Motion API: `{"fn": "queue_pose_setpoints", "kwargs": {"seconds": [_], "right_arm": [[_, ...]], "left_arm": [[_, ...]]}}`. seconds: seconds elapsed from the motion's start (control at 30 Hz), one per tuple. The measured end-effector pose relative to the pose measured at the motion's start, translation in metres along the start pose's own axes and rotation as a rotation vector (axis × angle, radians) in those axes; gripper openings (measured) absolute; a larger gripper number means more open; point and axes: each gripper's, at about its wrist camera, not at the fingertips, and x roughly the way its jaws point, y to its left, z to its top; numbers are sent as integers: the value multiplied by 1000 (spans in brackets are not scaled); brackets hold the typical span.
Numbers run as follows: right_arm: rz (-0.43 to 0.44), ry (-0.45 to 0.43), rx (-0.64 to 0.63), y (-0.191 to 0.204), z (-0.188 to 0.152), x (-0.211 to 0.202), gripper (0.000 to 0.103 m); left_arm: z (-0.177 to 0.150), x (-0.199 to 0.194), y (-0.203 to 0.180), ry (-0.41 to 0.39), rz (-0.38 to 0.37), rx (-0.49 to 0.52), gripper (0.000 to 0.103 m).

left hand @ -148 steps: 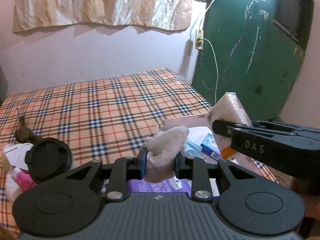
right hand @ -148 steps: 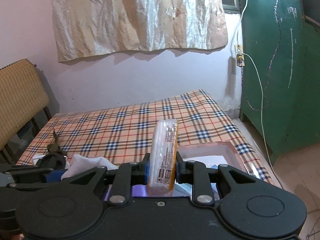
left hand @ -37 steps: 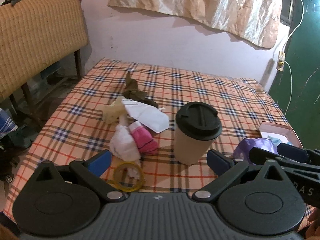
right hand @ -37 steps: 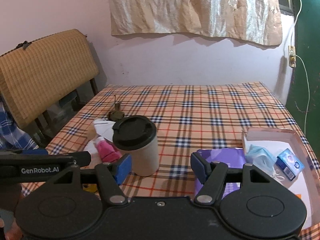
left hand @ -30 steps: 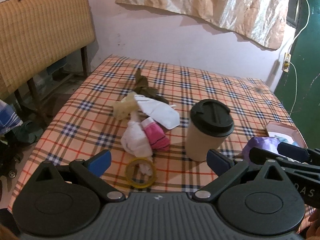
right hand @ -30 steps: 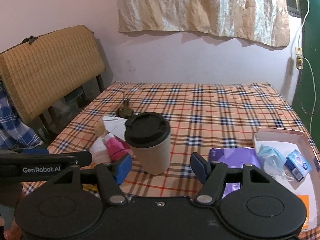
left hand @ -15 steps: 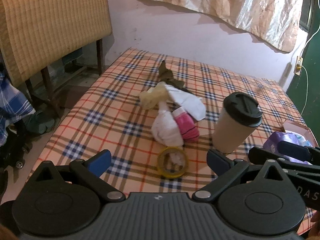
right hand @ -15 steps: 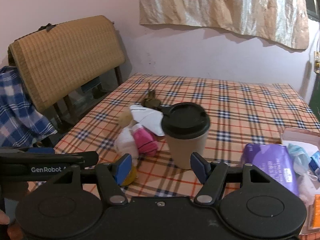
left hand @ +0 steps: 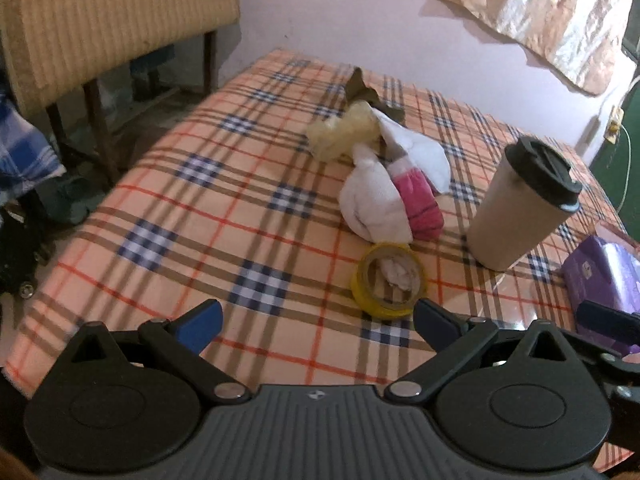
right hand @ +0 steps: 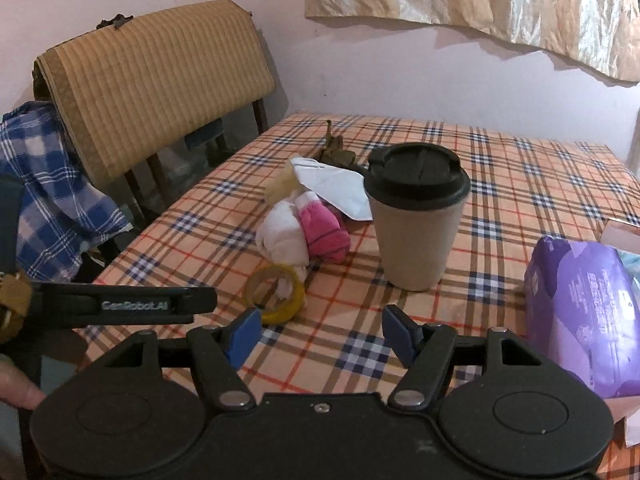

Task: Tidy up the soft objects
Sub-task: 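Move both tools back toward the tape roll and towel on the bed, then close the left tool on the yellow tape roll and lift it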

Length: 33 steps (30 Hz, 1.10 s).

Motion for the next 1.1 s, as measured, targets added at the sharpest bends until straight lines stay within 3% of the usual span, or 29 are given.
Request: {"fn": "queue_pose_setpoints", "kwargs": {"seconds": [0.2, 0.37, 0.4, 0.47, 0.53, 0.57, 0.7, 0.9, 1.1], "right_arm": [[-40, -11, 34, -15, -2, -2, 79], [-56, -6, 59, -24, -4, 1, 79], [-55, -5, 62, -24, -4, 2, 79], [-50, -6, 64, -24, -4, 4, 79], [-43, -5, 64, -22, -3, 7, 79], [-41, -4, 63, -20, -3, 8, 79], [-11, 3, 54, -13, 0, 15, 79], [72, -5, 23, 15, 13, 40, 79], [116, -14, -22, 47, 34, 89, 79]], "left_arm": [[1, 29, -23, 20, -44, 38, 103], [-1, 48, -38, 8, -38, 77, 102], [-1, 50, -40, 6, -37, 81, 100], [0, 54, -41, 10, -48, 97, 77], [0, 54, -40, -1, -38, 116, 62], [1, 53, -38, 1, -45, 118, 61], [3, 39, -22, -16, -52, 80, 61], [12, 13, 12, -45, 35, 37, 61], [22, -3, 47, -66, 124, -22, 61]]}}
